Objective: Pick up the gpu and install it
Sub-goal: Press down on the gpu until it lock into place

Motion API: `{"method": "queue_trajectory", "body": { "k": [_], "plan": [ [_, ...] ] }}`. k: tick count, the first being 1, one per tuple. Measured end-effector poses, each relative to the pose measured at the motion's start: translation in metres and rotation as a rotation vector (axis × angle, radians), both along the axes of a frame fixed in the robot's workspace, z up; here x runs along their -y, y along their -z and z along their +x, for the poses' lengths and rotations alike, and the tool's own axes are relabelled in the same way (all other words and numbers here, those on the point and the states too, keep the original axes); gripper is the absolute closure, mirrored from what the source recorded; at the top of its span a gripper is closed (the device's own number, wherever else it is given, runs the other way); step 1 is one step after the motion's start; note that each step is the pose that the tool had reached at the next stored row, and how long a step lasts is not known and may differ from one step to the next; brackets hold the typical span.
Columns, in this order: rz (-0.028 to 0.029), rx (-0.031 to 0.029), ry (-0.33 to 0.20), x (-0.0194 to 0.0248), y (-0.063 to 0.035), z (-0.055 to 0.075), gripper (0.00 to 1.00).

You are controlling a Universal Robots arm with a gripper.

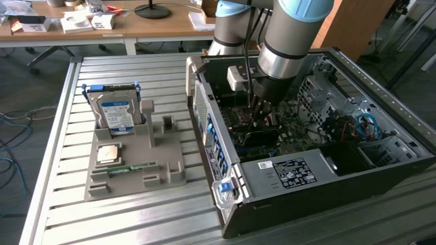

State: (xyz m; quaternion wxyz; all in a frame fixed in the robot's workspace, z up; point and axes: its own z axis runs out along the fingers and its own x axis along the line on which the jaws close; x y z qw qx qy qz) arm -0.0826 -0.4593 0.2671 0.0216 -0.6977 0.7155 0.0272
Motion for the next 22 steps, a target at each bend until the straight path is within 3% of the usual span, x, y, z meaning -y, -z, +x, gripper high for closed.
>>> {"method": "queue_trajectory", "body": {
  "k": [22],
  "plan": [
    [-0.0001,0.0002,0.0,0.0,0.0033,0.0,0.9]
  ]
}}
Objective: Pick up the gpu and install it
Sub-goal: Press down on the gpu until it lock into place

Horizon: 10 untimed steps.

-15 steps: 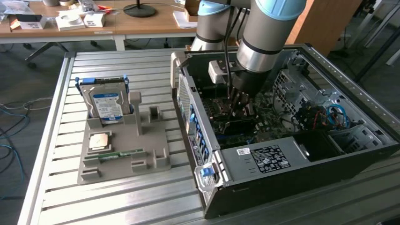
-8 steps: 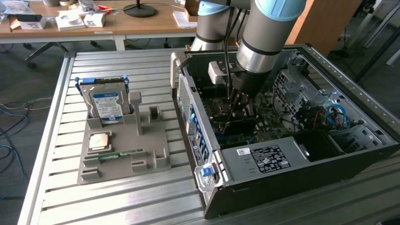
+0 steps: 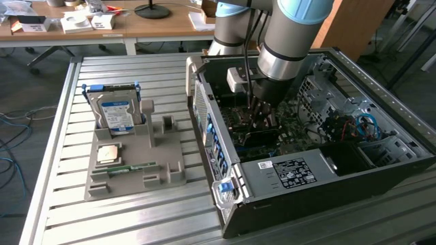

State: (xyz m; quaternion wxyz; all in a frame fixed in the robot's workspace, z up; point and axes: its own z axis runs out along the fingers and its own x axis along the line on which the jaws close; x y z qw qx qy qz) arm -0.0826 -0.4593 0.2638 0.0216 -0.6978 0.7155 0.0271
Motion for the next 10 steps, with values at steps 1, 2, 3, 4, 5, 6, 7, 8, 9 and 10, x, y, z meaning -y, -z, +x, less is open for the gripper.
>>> {"method": "queue_trajectory", "body": {
  "k": [1,2,3,4,5,6,7,8,9,10],
  "plan": [
    [-0.0002,-0.0001,0.0,0.0,0.0002,-0.0001,0.9],
    [-0.0003,-0.0001,0.0,0.0,0.0003,-0.0001,0.9],
    [-0.0003,-0.0001,0.0,0.0,0.0003,-0.0001,0.9],
    [-0.0002,-0.0001,0.0,0.0,0.0003,0.0,0.9],
    [0.0,0.0,0.0,0.0,0.0004,0.0,0.9],
    [0.0,0.0,0.0,0.0,0.0005,0.0,0.9],
    [-0.0001,0.0,0.0,0.0,0.0008,0.0,0.9],
    [-0.0003,0.0,0.0,0.0,0.0012,0.0,0.9],
    [-0.0003,0.0,0.0,0.0,0.0012,0.0,0.9],
    [-0.0003,0.0,0.0,0.0,0.0013,0.0,0.9]
  ]
}}
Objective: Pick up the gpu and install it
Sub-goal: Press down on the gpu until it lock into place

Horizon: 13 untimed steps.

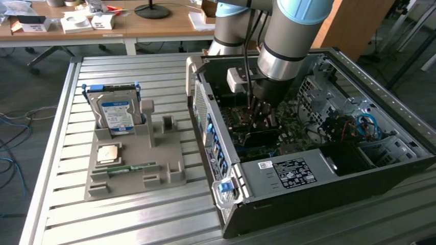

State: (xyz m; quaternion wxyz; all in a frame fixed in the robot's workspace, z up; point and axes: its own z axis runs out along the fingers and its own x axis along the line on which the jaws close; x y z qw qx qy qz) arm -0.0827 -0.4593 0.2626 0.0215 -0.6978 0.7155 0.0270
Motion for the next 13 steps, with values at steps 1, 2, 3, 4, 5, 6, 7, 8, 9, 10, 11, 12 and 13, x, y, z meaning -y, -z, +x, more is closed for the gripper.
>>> {"method": "queue_trajectory", "body": {
  "k": [1,2,3,4,5,6,7,8,9,10,11,12,13],
  "plan": [
    [0.0001,-0.0001,0.0,0.0,0.0,0.0,0.9],
    [0.0002,0.0,0.0,0.0,0.0001,0.0,0.9],
    [0.0004,0.0002,0.0,0.0,0.0002,0.0,0.9],
    [0.0004,0.0002,0.0,-0.0002,0.0003,0.0,0.9],
    [0.0004,0.0001,0.0,-0.0003,0.0003,0.0,0.9],
    [0.0003,0.0002,0.0,-0.0004,0.0004,-0.0001,0.9],
    [0.0,0.0001,0.0,-0.0003,0.0004,-0.0002,0.9],
    [0.0009,-0.0004,0.0,-0.0005,0.0009,-0.0004,0.9],
    [0.0006,-0.0001,0.0,-0.0005,0.0011,-0.0005,0.9],
    [0.0004,0.0001,0.0,-0.0005,0.0011,-0.0005,0.9],
    [0.0004,0.0001,0.0,-0.0004,0.0011,-0.0005,0.9],
    [0.0004,0.0001,0.0,-0.0004,0.0011,-0.0005,0.9],
    [0.0004,0.0002,0.0,-0.0004,0.0011,-0.0005,0.9]
  ]
}}
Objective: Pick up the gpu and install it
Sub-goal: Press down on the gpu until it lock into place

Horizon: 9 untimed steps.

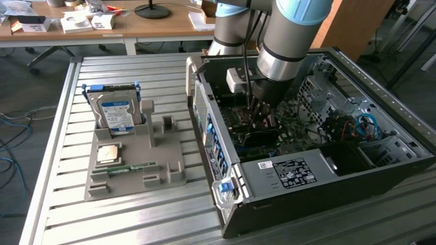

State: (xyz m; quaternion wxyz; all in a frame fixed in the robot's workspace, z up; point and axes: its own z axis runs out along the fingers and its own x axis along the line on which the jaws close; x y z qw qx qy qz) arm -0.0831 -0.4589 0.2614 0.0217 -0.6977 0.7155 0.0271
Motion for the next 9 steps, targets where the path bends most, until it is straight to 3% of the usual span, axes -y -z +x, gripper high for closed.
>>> {"method": "queue_trajectory", "body": {
  "k": [9],
  "plan": [
    [0.0,0.0,0.0,0.0,0.0011,0.0,0.9]
  ]
}}
